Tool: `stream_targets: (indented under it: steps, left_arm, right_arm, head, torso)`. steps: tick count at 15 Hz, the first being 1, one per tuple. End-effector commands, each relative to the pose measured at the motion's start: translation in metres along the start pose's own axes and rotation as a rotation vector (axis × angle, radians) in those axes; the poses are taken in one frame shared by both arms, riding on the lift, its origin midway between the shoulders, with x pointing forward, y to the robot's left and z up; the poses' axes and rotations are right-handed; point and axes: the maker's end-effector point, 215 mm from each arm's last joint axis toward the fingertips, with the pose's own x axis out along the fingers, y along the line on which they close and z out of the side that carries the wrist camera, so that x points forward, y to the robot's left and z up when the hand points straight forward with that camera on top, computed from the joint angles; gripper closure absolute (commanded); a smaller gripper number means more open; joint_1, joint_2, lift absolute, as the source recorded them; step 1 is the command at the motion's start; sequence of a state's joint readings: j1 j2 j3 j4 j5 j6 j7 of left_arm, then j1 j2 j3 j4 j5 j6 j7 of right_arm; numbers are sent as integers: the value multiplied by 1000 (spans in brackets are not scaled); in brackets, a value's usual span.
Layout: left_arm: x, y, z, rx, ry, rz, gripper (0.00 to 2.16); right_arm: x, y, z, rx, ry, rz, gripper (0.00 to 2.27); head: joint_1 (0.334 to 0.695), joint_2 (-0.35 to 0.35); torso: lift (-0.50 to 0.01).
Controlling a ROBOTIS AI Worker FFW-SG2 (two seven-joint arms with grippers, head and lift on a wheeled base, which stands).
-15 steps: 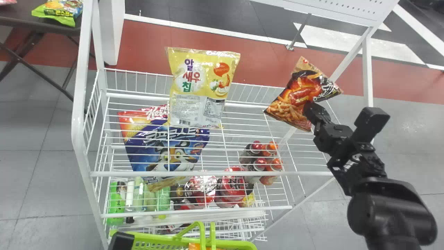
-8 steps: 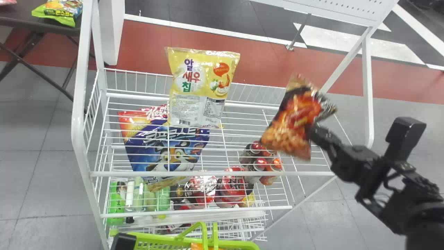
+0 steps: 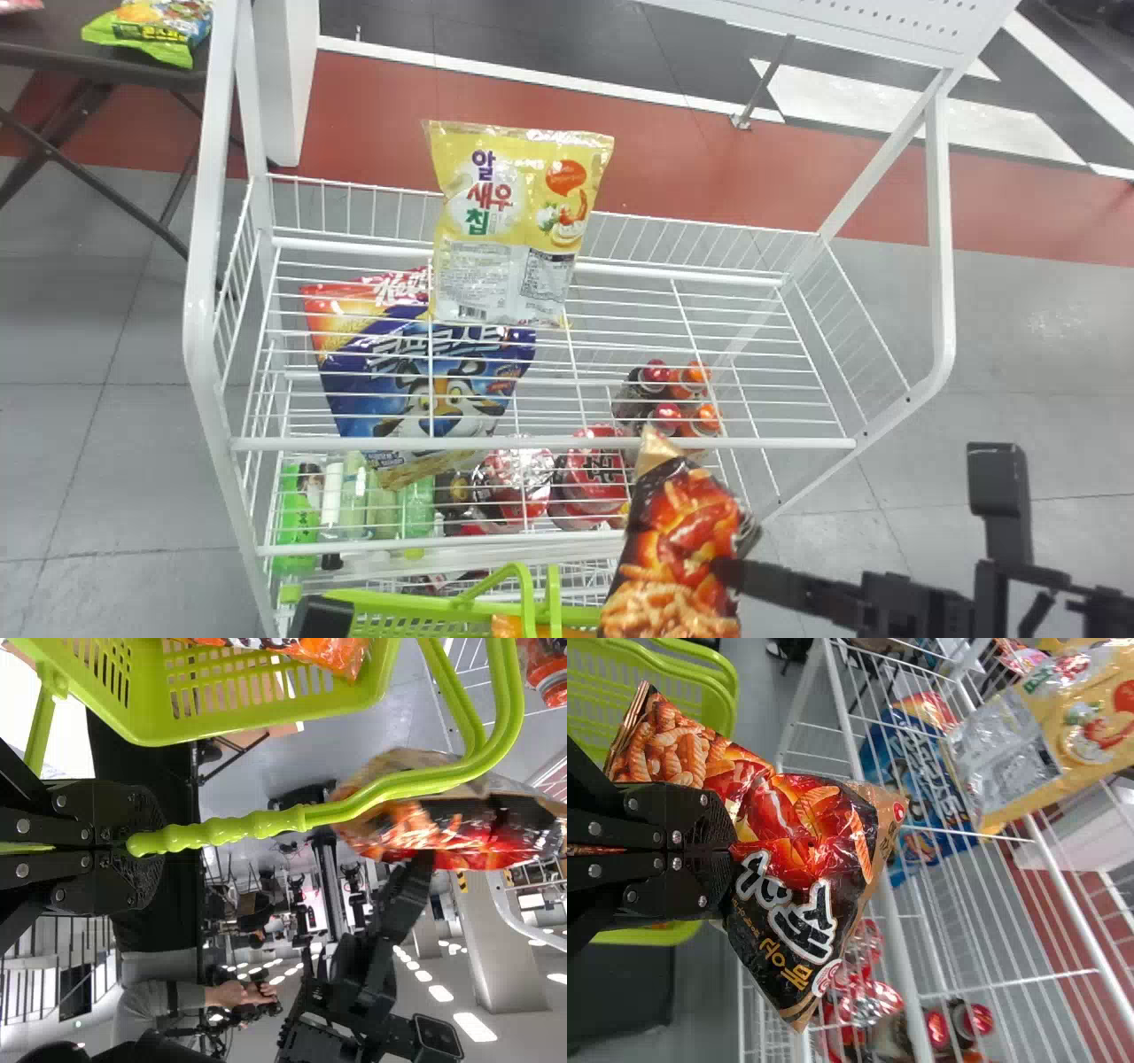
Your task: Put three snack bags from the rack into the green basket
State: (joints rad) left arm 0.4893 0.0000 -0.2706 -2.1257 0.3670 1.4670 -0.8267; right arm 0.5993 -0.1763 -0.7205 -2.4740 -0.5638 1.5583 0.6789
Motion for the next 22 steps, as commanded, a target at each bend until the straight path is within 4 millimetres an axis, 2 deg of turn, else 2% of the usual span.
stream_targets:
  steps: [1,4,6,9,10,12,13,14,16,18,19,21,22]
  left_arm:
    - [3,0,1,4,5,-1,1460]
    - [6,0,1,7,14,-4,1460]
    - [6,-1,1,8,14,-6,1460]
    - [6,-3,0,6,15,-13,1460]
    - [6,-3,-1,4,14,-14,1460]
    - [4,-3,0,4,7,-15,1460]
    - [4,-3,0,4,5,-14,1460]
    - [3,-3,0,2,4,-17,1460]
    - [3,-2,1,2,4,-12,1460]
    - [3,-1,0,-1,6,-11,1460]
    - [3,-1,0,0,4,-11,1460]
    - [3,-1,1,2,4,-11,1460]
    - [3,-1,0,-1,6,-11,1460]
  right_arm:
    - [18,12,-37,30,96,47,2240]
    - [67,35,-127,53,344,112,2243]
    - [89,49,-180,37,490,130,2243]
    - [112,52,-207,-28,580,97,2240]
    - [117,43,-210,-68,596,46,2240]
    - [127,9,-206,-194,585,-111,2240]
    - [128,0,-202,-213,573,-149,2179]
    - [125,-7,-198,-224,570,-172,1808]
    - [112,-22,-183,-272,557,-258,-2]
    - [94,-40,-157,-356,519,-383,-2]
    - [89,-37,-137,-380,476,-396,2]
    - [81,-19,-95,-428,380,-383,12]
    - [78,-10,-81,-446,343,-377,33]
  head:
    - [695,-350]
    - [695,-350]
    - [695,-350]
    - [695,-350]
    - [695,-350]
    - [695,-350]
    - [695,-350]
    - [695,-350]
    - [695,-350]
    - [695,-350]
    - [695,-350]
    - [695,-350]
    - [695,-350]
  torso:
    - [0]
    - [0]
    - [0]
    - [0]
    - [0]
    - [0]
    - [0]
    - [0]
    - [0]
    - [0]
    - [0]
    - [0]
    - [0]
